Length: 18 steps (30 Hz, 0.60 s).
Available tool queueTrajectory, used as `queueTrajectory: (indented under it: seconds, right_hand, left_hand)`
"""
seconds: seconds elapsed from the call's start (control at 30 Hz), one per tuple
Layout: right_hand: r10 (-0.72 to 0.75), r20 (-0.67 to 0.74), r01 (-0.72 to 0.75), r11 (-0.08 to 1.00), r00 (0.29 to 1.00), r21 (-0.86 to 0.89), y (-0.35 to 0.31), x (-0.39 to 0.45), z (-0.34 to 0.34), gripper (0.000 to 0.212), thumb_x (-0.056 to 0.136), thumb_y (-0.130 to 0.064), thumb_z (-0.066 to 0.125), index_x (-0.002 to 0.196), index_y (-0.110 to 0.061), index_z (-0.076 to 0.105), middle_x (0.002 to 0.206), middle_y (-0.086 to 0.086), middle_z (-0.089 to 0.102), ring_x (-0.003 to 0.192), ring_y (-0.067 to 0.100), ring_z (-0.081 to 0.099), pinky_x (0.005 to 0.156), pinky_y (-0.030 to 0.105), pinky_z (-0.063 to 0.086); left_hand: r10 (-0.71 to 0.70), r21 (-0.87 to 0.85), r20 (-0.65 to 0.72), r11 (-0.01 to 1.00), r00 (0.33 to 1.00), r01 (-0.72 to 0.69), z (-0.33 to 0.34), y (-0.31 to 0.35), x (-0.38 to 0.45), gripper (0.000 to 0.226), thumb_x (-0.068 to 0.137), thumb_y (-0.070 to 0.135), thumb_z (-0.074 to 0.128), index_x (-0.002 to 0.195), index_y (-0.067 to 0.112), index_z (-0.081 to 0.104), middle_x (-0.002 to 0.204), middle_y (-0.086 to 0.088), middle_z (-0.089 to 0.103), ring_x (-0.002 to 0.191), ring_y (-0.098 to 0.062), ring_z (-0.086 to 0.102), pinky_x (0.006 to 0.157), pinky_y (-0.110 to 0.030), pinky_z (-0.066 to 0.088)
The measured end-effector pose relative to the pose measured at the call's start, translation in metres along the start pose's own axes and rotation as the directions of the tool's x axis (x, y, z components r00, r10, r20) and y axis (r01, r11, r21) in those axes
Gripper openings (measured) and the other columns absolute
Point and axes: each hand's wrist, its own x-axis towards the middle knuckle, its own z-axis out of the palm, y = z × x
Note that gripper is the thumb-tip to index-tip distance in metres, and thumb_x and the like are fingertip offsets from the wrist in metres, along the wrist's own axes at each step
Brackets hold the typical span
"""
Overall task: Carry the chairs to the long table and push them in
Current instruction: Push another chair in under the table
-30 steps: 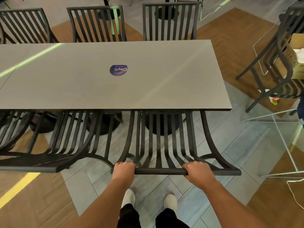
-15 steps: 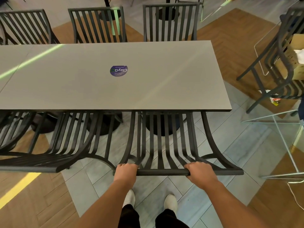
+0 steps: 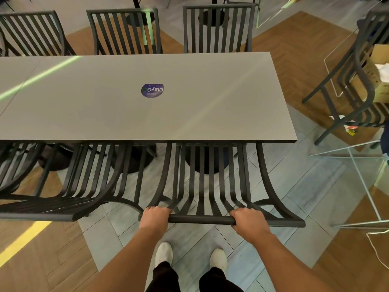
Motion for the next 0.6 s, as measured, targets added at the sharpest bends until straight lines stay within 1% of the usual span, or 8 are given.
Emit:
queueTrajectory:
  seconds: [0.1,0.17,0.37,0.43,0.5,0.57,0.6]
  right_hand:
    - [0.003,-0.010,-0.003,1.000,1.000,-0.001,0.001,0.000,0.002,0.022,0.100,-0.042,0.059,0.117,-0.029,0.064,0.103,-0.006,0.069,0.090,0.015,0.067,0.085,0.032,0.054]
    - [0.004,-0.008,-0.004,1.000,1.000,0.005,0.002,0.000,0.001,0.021,0.100,-0.042,0.059,0.116,-0.030,0.065,0.103,-0.007,0.068,0.090,0.015,0.067,0.086,0.032,0.055]
    - [0.018,0.028,-0.018,1.000,0.999,0.021,0.002,0.000,-0.003,0.022,0.099,-0.042,0.058,0.116,-0.029,0.065,0.102,-0.006,0.067,0.090,0.016,0.066,0.084,0.032,0.056]
    - [0.023,0.052,-0.026,0.998,0.998,0.052,0.003,0.000,-0.006,0.024,0.098,-0.045,0.060,0.115,-0.029,0.066,0.101,-0.007,0.067,0.091,0.015,0.065,0.086,0.033,0.056]
    - [0.022,0.104,-0.033,0.994,0.994,0.105,0.005,0.000,-0.011,0.030,0.094,-0.050,0.063,0.114,-0.029,0.067,0.099,-0.008,0.067,0.091,0.013,0.065,0.087,0.034,0.056]
    - [0.017,0.163,-0.046,0.983,0.986,0.177,0.008,0.000,-0.017,0.038,0.088,-0.058,0.068,0.113,-0.029,0.068,0.095,-0.009,0.066,0.089,0.011,0.064,0.085,0.034,0.056]
    - [0.014,0.187,-0.055,0.974,0.982,0.219,0.009,0.000,-0.021,0.044,0.084,-0.063,0.070,0.114,-0.030,0.068,0.095,-0.009,0.066,0.089,0.009,0.063,0.085,0.033,0.056]
  left_hand:
    - [-0.006,0.008,-0.006,1.000,1.000,0.006,0.002,0.000,0.001,0.036,0.104,0.019,0.056,0.138,0.032,0.060,0.116,0.004,0.067,0.120,-0.021,0.058,0.120,-0.044,0.031]
    - [-0.006,-0.002,0.003,1.000,1.000,0.006,0.002,0.000,0.002,0.036,0.104,0.021,0.056,0.138,0.032,0.060,0.118,0.003,0.067,0.121,-0.021,0.058,0.120,-0.044,0.031]
    - [0.034,0.010,-0.014,0.999,0.999,-0.034,-0.003,0.001,-0.002,0.037,0.103,0.015,0.054,0.135,0.032,0.061,0.113,0.004,0.064,0.113,-0.018,0.060,0.114,-0.039,0.039]
    - [0.036,-0.019,-0.020,0.999,0.999,-0.036,-0.004,0.002,-0.003,0.034,0.103,0.015,0.054,0.132,0.032,0.063,0.110,0.004,0.065,0.110,-0.017,0.061,0.112,-0.038,0.042]
    - [0.039,-0.074,-0.004,0.996,0.999,-0.039,-0.007,0.001,-0.005,0.028,0.102,0.019,0.056,0.126,0.031,0.065,0.106,0.005,0.066,0.104,-0.015,0.061,0.107,-0.036,0.046]
    - [0.042,-0.149,0.029,0.988,0.999,-0.037,-0.012,0.000,-0.007,0.022,0.100,0.026,0.063,0.121,0.029,0.066,0.102,0.007,0.065,0.098,-0.012,0.062,0.100,-0.032,0.051]
    - [0.047,-0.186,0.051,0.982,0.998,-0.037,-0.015,0.001,-0.008,0.024,0.097,0.030,0.067,0.121,0.028,0.066,0.101,0.007,0.064,0.096,-0.011,0.063,0.097,-0.030,0.053]
